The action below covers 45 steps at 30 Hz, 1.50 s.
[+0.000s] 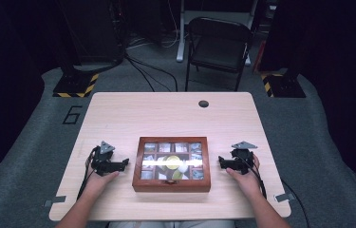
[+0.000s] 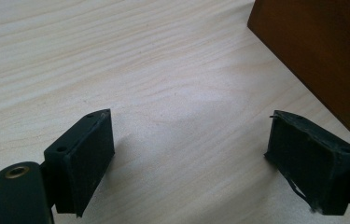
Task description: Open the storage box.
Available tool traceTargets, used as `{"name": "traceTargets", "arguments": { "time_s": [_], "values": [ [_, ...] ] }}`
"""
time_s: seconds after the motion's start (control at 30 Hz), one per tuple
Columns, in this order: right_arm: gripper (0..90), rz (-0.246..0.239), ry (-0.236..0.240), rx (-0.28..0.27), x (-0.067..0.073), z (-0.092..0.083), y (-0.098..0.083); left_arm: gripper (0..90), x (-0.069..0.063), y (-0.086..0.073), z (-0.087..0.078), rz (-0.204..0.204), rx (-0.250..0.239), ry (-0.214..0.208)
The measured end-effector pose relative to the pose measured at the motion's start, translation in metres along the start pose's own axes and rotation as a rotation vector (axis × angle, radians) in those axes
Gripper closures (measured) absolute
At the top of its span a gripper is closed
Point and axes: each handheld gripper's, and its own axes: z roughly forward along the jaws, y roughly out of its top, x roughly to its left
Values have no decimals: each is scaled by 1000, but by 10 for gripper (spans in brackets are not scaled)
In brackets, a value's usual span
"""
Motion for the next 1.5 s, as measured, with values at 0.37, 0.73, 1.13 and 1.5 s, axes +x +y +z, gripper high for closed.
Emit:
{"name": "traceTargets", "arguments": {
  "time_s": [0.37, 0.73, 1.13, 1.5],
  "values": [
    [109, 0, -2, 0, 0, 0, 0, 145, 0, 0, 0, 2, 0, 3],
    [127, 2, -5, 0, 1, -1, 0, 151, 0, 0, 0, 1, 0, 2],
    [315, -20, 20, 8, 1, -5, 2, 242, 1, 2, -6, -50, 2, -20],
    [373, -68, 77, 7, 9, -21, 7, 309, -8, 8, -22, -63, -42, -88]
  ]
}}
